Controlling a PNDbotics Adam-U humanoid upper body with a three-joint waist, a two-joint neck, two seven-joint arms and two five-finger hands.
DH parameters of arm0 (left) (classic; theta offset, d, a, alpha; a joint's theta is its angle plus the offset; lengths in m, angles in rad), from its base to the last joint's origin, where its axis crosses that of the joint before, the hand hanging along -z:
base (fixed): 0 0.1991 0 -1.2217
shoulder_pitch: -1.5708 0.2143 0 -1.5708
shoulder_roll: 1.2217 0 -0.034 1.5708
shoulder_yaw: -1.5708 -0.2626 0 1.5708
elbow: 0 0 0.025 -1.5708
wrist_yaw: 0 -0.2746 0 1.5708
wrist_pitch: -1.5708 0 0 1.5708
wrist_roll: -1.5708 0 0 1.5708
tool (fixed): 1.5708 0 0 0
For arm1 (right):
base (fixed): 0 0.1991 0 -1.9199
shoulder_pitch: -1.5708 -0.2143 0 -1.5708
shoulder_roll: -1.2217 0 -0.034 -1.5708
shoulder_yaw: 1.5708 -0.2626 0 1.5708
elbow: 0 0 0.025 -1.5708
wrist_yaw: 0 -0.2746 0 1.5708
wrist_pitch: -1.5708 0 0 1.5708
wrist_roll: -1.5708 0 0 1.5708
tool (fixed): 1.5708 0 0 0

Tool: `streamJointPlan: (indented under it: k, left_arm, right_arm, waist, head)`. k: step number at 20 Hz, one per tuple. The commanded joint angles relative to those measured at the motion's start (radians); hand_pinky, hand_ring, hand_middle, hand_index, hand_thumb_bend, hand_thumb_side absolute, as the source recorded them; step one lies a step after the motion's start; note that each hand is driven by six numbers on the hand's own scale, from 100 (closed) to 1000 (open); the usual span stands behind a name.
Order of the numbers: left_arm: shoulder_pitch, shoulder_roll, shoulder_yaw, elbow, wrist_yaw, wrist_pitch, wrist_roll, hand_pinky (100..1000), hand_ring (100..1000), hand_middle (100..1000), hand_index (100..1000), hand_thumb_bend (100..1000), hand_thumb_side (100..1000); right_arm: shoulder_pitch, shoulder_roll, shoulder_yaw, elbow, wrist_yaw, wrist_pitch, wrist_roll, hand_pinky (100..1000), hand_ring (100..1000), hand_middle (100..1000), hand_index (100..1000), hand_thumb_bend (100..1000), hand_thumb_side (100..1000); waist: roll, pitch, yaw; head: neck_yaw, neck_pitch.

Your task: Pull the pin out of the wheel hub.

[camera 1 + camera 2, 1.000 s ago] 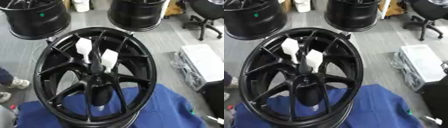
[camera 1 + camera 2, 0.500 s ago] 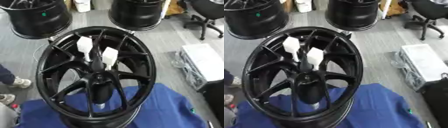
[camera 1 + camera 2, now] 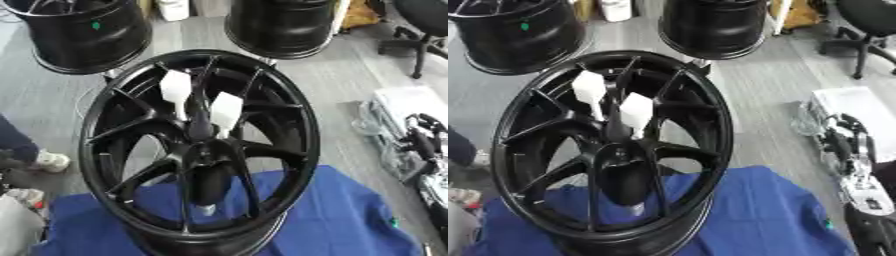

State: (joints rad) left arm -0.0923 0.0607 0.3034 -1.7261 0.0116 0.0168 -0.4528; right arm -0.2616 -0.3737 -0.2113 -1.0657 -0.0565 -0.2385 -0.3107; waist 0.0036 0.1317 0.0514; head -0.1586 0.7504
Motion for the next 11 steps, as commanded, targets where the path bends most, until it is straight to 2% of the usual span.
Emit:
streamJointPlan:
  k: [1,4,8,11]
  left_arm:
    - [-0.01,0.006,-0.002,-0.023,0.009,-0.005,-0.023,594,465,591,758,100,1000]
    - [-0.013,0.008,-0.001,-0.024,0.012,-0.006,-0.034,593,464,589,758,100,1000]
    - [-0.011,0.005,0.002,-0.021,0.01,-0.002,-0.037,592,464,586,757,100,1000]
    - [-0.013,0.006,0.002,-0.022,0.014,-0.003,-0.037,592,464,586,757,100,1000]
  right_arm:
    - [0.02,0.061,0.033,-0.103,0.053,-0.054,-0.013,421,511,750,851,100,569]
    - [0.067,0.127,0.055,-0.187,0.105,-0.106,-0.017,421,513,752,851,100,564]
    - [0.139,0.165,0.067,-0.296,0.164,-0.173,-0.009,420,513,751,850,100,558]
    - [0.178,0.183,0.069,-0.377,0.168,-0.173,0.003,420,513,752,850,100,560]
  waist:
    - [0.001,-0.009,-0.002]
    - [0.0,-0.009,-0.004]
    - [0.003,-0.011,-0.008]
    - [0.003,-0.011,-0.006]
  head:
    - [0.015,0.005]
    - [0.017,0.009]
    - [0.018,0.007]
    - [0.021,0.008]
